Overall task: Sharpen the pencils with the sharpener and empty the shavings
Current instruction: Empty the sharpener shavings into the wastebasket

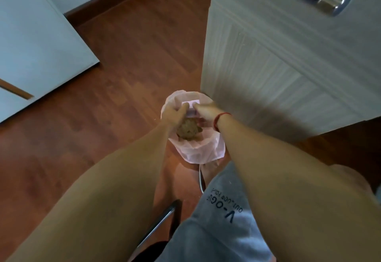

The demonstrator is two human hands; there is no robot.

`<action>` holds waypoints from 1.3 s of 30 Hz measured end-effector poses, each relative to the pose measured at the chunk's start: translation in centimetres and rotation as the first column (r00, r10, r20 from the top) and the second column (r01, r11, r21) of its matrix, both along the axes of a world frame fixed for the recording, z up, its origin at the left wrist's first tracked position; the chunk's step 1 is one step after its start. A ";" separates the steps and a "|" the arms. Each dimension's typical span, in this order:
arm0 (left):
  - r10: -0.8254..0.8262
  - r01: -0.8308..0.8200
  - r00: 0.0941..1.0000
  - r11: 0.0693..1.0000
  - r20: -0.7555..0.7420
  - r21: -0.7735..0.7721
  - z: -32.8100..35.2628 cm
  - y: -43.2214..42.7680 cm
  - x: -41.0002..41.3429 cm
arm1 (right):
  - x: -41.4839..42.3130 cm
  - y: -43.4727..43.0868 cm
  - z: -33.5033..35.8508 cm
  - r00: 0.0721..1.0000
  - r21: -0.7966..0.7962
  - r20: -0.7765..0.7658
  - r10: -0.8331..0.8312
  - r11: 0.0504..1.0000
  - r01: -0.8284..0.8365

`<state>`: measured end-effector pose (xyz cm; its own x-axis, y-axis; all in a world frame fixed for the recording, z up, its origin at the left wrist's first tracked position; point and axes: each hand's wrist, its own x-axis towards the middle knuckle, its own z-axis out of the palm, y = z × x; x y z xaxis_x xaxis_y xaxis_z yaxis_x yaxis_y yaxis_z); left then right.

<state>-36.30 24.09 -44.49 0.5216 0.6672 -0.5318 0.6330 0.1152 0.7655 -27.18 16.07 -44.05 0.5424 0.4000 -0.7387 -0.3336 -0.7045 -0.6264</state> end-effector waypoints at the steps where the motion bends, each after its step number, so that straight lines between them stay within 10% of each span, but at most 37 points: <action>1: 0.015 -0.015 1.000 0.999 -0.005 -0.044 0.0 0.0 0.1 | -0.1 0.0 -0.3 0.999 0.005 -0.017 -0.036 0.999 0.037; 7: 0.120 -0.124 0.992 0.983 -0.036 -0.137 -0.2 0.3 0.8 | 0.5 0.5 -1.4 0.973 0.037 -0.047 -0.226 0.973 0.228; 39: 0.333 -0.338 0.941 0.918 -0.062 -0.209 1.7 0.4 2.4 | 0.7 1.5 2.4 0.995 0.049 -0.056 -0.079 0.995 0.081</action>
